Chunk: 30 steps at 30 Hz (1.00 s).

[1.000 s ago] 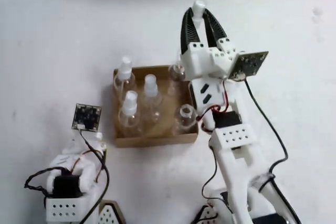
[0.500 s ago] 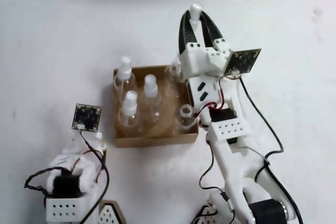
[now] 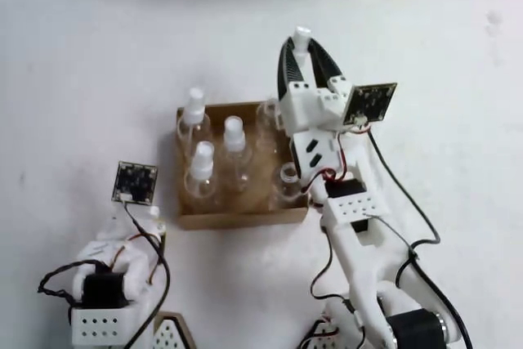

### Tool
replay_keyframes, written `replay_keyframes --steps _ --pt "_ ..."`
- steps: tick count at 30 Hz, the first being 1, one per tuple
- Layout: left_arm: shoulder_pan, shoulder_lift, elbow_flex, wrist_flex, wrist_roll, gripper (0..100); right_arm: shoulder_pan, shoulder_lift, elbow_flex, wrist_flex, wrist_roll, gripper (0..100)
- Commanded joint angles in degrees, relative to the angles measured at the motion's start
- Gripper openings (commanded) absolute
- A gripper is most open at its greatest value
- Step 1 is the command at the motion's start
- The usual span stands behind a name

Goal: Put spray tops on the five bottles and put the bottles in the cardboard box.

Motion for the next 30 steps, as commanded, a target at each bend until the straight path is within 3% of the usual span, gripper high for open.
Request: replay_keyframes --steps 1,9,30 --pt "0.75 -0.48 0.09 0.26 -0.26 5 0.31 0.13 -0.18 -1.27 0.97 1.6" --pt "0.75 -0.48 0.09 0.26 -0.26 5 -2.24 6.46 0.0 -1.71 7.74 1.6" --pt "0.75 -0.48 0.09 0.26 -0.26 5 -2.86 6.46 4.92 -1.71 8.26 2.2"
